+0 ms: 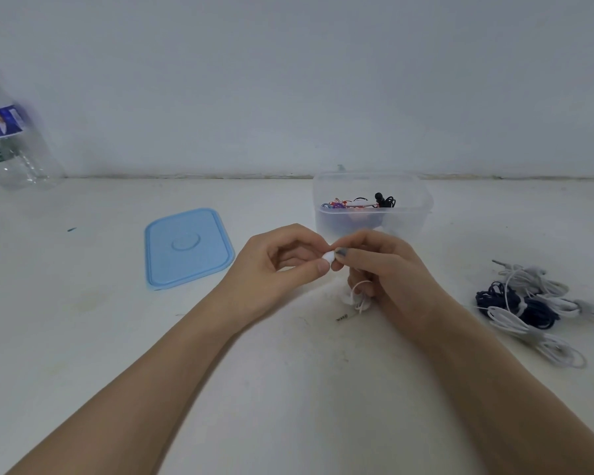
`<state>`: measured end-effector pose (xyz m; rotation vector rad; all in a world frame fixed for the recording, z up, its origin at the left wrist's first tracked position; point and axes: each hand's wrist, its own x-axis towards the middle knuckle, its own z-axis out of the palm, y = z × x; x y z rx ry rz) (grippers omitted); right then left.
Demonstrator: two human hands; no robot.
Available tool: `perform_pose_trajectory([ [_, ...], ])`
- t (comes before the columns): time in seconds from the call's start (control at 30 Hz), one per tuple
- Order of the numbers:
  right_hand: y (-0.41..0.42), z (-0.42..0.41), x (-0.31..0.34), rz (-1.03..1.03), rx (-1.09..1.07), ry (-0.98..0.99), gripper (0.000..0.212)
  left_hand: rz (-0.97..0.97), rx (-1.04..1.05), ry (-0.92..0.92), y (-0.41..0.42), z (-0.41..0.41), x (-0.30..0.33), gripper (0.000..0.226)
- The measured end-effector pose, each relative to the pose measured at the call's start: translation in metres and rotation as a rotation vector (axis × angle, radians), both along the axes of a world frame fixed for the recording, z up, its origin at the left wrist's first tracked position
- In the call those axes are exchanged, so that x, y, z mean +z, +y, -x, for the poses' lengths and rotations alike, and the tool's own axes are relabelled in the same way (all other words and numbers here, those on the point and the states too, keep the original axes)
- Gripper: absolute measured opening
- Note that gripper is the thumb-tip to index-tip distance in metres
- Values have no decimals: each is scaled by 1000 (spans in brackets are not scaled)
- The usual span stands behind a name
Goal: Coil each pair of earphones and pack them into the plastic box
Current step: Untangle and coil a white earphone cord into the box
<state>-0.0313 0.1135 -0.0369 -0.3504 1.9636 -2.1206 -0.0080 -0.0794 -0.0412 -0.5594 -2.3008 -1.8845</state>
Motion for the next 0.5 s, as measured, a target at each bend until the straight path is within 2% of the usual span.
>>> perform_pose_trajectory([
  [0.13, -2, 0, -1, 35, -47, -21, 7, 47, 79, 54, 1, 1, -2, 9],
  [0.5, -3, 2, -2, 47, -46, -19, 7, 26, 110, 46, 5, 0, -1, 9],
])
